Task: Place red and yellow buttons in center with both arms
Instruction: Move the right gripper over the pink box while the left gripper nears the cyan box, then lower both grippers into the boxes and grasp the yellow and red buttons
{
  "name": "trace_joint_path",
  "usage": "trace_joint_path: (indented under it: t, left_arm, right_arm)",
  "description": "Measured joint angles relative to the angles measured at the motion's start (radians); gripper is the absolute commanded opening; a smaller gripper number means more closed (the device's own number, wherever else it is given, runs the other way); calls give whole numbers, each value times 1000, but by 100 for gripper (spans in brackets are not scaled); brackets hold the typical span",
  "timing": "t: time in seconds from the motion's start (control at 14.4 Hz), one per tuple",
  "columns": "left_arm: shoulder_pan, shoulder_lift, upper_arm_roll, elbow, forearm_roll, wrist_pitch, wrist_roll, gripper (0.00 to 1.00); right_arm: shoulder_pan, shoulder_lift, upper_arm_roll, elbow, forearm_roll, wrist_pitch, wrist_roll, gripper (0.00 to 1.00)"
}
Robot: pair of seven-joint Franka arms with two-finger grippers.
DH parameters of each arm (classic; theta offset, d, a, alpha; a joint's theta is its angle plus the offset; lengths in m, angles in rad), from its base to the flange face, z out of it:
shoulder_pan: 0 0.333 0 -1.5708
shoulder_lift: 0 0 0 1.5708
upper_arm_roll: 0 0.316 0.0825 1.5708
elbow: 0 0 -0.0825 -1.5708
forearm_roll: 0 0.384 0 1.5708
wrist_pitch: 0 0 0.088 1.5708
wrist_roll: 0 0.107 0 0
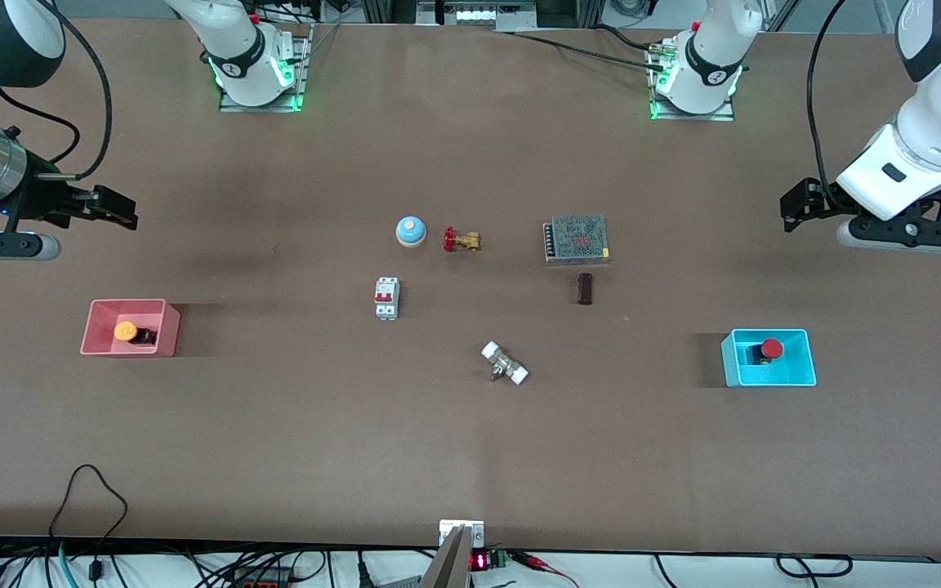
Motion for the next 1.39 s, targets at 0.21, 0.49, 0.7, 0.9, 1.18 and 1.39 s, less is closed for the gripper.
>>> trace_joint_path:
  t: [0.21,0.49,0.7,0.9,1.18,1.39]
  left_arm:
    - [0,0,0,0,0,0,0,100]
    - [0,0,0,0,0,0,0,100]
    - [0,0,0,0,0,0,0,100]
    - [0,0,0,-1,0,0,0,100]
    - [0,23,0,-12,0,0,0,100]
    - [6,89,3,9,0,20,-5,100]
  right_arm:
    - [0,0,0,0,0,0,0,100]
    - [-13,5,0,0,0,-1,0,100]
    - [-35,27,-1,-4,-3,9,-5,100]
    - [-67,51,-2,-49,-65,76,-49,100]
    - [-136,90,-5,-124,-118,235,-120,100]
    - [-176,132,-5,-195,-121,408,-136,100]
